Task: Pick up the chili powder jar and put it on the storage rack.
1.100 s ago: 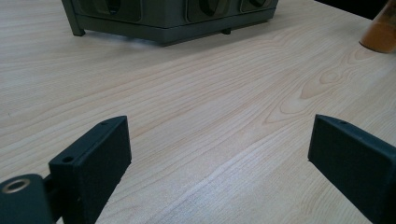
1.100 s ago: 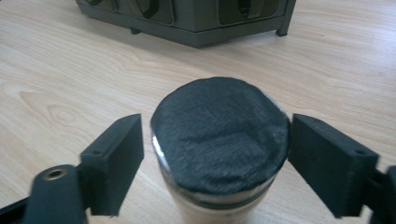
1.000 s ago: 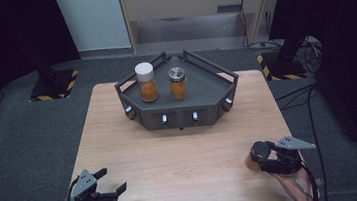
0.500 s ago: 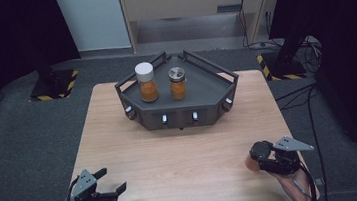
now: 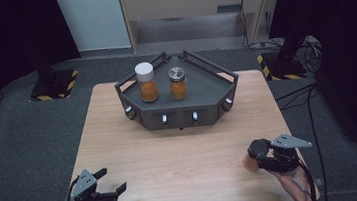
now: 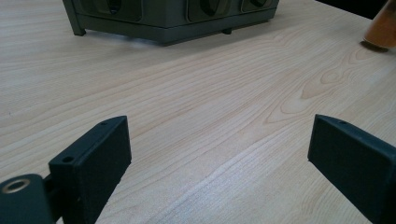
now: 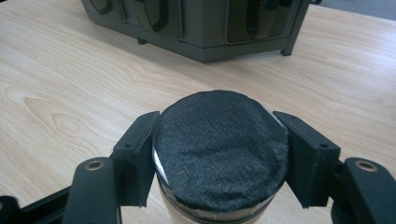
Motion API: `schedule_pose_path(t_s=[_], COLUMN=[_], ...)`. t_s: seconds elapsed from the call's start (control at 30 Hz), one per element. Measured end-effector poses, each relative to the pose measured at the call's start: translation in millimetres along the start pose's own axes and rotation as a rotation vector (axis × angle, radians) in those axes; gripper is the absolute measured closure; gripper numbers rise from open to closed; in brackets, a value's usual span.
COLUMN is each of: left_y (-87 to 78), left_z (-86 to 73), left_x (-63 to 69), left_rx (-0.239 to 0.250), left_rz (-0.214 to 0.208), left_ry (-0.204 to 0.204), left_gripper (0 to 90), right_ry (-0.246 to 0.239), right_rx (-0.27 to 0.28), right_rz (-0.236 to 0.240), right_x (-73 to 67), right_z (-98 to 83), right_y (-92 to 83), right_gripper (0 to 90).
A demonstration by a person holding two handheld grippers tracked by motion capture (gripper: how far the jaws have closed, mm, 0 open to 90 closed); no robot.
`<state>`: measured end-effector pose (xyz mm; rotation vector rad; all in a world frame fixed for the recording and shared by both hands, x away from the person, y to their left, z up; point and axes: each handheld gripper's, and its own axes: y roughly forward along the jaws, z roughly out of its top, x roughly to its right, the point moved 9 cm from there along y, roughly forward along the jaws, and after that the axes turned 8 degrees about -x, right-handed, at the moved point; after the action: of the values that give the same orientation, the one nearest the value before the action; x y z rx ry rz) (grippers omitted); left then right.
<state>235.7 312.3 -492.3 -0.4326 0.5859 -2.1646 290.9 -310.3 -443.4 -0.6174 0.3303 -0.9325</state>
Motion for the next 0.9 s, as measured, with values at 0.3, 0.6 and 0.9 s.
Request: schedule_pose_path(t_s=[0.3,0.6,0.9], left_y=[0.3,0.7,0.5], left_z=[0.0,-0.1,-0.1], left_x=[-0.1,-0.4,-0.3], left_rx=[-0.002,-0.002,-0.003], left_rz=[0.0,-0.003,-0.003], left_ry=[-0.001,-0.001,-0.001], left_gripper=[5.0,5.1,5.0], right_ry=[-0.035,-0.07,-0.102], right_rx=[-0.016,-0.019,-0.006], right_rz=[0.045,0.088,0.119], right_x=[-3.3,-9.5,-16.5], right_z=[16.7,36.9,62.1], right_y=[6.1,14.4,20.2], right_gripper=[35.1,35.1,35.0])
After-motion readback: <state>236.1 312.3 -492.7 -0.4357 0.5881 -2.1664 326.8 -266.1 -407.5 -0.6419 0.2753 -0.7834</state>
